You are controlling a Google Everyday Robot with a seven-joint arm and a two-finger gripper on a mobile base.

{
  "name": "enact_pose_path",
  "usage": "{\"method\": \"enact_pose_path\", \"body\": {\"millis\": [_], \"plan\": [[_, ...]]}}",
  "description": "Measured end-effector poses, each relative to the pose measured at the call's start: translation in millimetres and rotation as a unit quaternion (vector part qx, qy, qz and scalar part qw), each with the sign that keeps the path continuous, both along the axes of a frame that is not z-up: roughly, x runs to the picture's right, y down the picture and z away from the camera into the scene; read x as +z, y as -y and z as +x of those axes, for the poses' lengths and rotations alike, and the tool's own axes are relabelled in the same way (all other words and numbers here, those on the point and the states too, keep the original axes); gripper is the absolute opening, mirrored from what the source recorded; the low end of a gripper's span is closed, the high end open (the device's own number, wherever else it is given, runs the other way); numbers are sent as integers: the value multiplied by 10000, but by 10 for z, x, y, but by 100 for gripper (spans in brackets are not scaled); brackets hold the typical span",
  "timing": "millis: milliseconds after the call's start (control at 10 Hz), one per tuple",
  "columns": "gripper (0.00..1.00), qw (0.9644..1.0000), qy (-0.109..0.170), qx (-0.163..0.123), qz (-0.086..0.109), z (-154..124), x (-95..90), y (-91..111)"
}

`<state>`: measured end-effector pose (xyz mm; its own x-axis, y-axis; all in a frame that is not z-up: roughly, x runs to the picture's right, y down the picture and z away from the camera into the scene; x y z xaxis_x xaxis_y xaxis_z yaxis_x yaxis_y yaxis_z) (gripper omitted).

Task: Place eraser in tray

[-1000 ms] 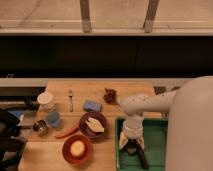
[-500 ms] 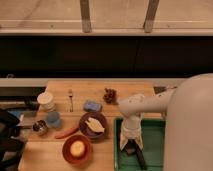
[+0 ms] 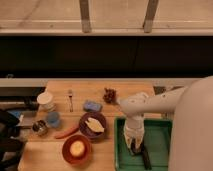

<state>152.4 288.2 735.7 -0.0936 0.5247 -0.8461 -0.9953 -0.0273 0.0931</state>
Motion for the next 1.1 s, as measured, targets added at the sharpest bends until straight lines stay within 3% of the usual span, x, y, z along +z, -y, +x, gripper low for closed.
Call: {"method": "enact_pose_path", "body": {"millis": [700, 1100], "plan": [[0, 9999, -49, 113, -7, 88, 8, -17], [0, 9994, -47, 218, 280, 187, -142, 164]]}}
